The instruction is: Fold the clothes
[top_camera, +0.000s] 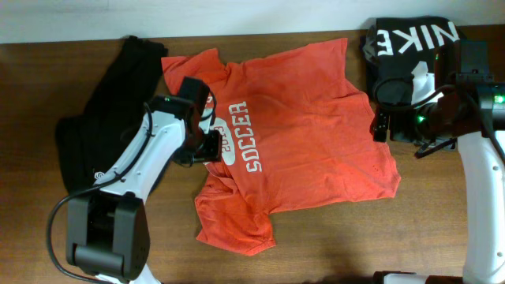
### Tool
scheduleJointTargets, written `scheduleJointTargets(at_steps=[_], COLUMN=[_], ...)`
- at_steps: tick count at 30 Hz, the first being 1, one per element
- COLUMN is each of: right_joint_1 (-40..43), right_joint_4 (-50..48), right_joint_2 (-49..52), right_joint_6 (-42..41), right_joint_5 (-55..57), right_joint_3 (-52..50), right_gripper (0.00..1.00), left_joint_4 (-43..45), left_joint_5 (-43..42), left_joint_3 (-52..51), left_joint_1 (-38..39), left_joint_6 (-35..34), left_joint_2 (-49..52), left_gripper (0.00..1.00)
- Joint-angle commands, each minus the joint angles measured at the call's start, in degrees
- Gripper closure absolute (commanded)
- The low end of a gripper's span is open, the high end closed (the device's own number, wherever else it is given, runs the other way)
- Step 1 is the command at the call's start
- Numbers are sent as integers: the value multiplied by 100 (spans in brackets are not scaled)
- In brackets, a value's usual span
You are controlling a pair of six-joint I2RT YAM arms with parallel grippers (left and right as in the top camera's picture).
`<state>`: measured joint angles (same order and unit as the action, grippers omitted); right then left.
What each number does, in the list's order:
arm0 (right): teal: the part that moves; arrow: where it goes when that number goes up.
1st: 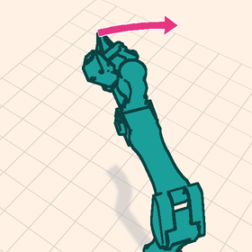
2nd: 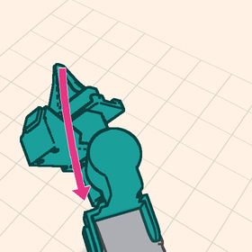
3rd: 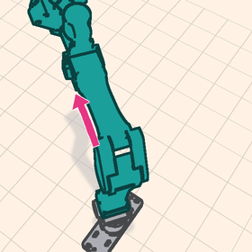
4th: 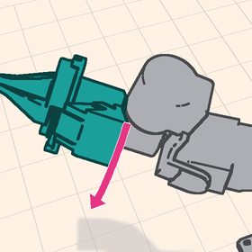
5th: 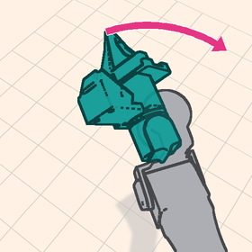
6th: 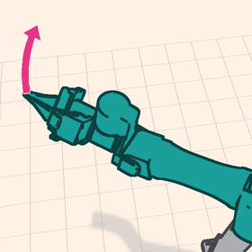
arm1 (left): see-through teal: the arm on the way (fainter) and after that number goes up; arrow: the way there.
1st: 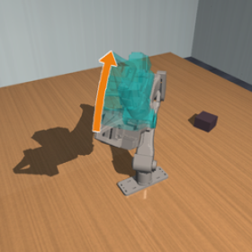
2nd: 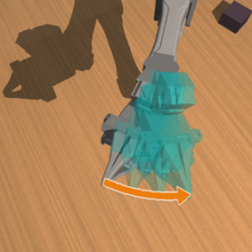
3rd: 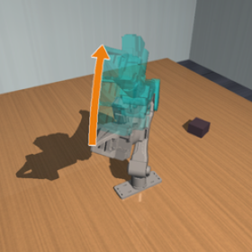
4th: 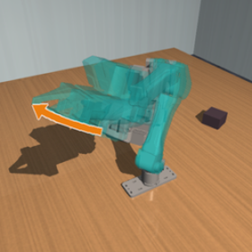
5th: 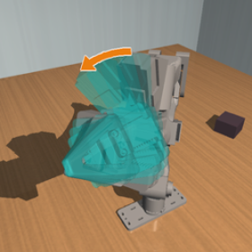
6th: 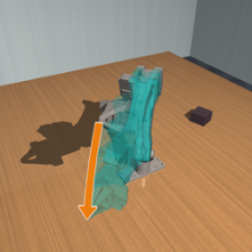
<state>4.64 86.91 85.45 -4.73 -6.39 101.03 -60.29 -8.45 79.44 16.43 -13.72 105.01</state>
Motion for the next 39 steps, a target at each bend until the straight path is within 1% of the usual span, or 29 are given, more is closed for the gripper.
scheduleJointTargets(at_steps=[1, 7, 12, 16, 18, 20, 22, 31, 32, 33, 34, 36, 37, 38, 39], right_joint_1=[24, 24, 24, 24, 24, 24, 24, 24, 24, 24, 24, 24, 24, 24, 24], right_joint_4=[-61, -87, -90, -109, -107, -107, -107, -107, -107, -109, -109, -125, -138, -157, -175], right_joint_2=[-44, -44, -44, -44, -44, -44, -44, -44, -44, -44, -44, -44, -44, -44, -44], right_joint_6=[-72, -72, -70, -70, -70, -70, -70, -70, -70, -70, -70, -70, -70, -70, -70], right_joint_5=[107, 105, 107, 107, 107, 107, 105, 105, 105, 105, 105, 105, 105, 105, 105], right_joint_3=[-26, -26, -26, -26, -26, -26, -26, -26, -26, -26, -26, -26, -26, -26, -26], right_gripper=[2, 2, 1, 1, 1, 1, 1, 2, 1, 1, 2, 1, 1, 1, 1], left_joint_4=[328, 824, 1342, 1707, 1880, 1958, 1967, 1825, 1827, 1827, 1825, 1805, 1727, 1606, 1405], left_joint_5=[-186, -177, -59, -55, -57, -33, -33, -79, -76, -76, -74, 9, 85, 151, 243], left_joint_3=[-527, -968, -1316, -1394, -1394, -1394, -1394, -1394, -1394, -1394, -1394, -1386, -1349, -1294, -1187], left_joint_1=[-7, -7, -7, -7, -7, -7, -7, -7, -7, -7, -7, -15, -57, -120, -225], left_joint_6=[-494, -494, -782, -815, -817, -883, -898, -896, -896, -896, -896, -894, -892, -892, -892], left_joint_2=[-2, 2, 2, 2, 13, 42, 94, 605, 623, 623, 623, 621, 621, 621, 619], left_gripper=[45, 47, 46, 47, 50, 55, 59, 60, 61, 67, 76, 91, 96, 99, 99])
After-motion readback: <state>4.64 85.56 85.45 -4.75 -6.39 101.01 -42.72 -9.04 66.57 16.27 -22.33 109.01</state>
